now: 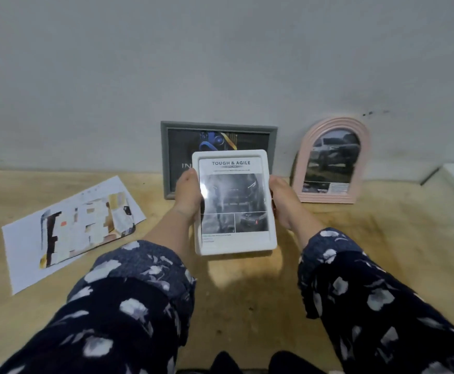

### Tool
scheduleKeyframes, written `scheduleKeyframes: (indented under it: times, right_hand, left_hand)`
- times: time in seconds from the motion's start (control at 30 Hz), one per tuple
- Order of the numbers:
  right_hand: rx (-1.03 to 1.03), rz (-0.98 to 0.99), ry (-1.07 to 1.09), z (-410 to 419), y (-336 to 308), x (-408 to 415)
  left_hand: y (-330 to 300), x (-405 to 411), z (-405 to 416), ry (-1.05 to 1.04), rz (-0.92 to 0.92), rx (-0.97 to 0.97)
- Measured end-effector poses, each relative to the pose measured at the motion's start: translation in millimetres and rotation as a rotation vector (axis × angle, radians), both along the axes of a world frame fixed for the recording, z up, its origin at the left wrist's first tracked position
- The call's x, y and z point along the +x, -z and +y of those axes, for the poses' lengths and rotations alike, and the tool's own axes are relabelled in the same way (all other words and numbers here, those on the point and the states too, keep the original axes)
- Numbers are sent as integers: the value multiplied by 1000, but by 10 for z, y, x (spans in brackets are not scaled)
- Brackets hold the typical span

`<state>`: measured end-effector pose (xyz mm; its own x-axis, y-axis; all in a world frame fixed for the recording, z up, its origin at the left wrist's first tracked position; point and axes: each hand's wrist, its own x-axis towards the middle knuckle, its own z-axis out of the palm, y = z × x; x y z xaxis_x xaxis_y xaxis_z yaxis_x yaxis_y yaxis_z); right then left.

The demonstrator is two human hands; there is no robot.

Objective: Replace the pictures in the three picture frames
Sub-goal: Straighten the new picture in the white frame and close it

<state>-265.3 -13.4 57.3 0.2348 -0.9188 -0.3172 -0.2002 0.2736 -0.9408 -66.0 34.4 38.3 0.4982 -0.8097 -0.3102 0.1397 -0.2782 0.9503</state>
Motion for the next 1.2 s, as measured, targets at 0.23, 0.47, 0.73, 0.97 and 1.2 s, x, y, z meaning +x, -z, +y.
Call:
scheduleKeyframes:
  times: [0.23, 0.47, 0.73, 0.97, 1.2]
  right_hand:
    - [-16, -14, 240, -375, 77, -1214]
    - [-57, -9, 398, -806, 50, -2404]
    - [-60, 18, 475, -1111, 123, -3443]
    - [-93, -88, 468, -1366, 168, -3924]
    - [-74, -98, 457, -1644, 335, -4213]
  left_hand:
    - [-127, -1086, -548, 266, 80, 72]
    - [-346, -2255, -920, 645, -22, 261]
    - [-403, -3170, -1395, 849, 83, 387]
    - [-286, -3819, -1711, 653, 508, 266]
    - [-7, -4283, -2117, 505, 376, 117]
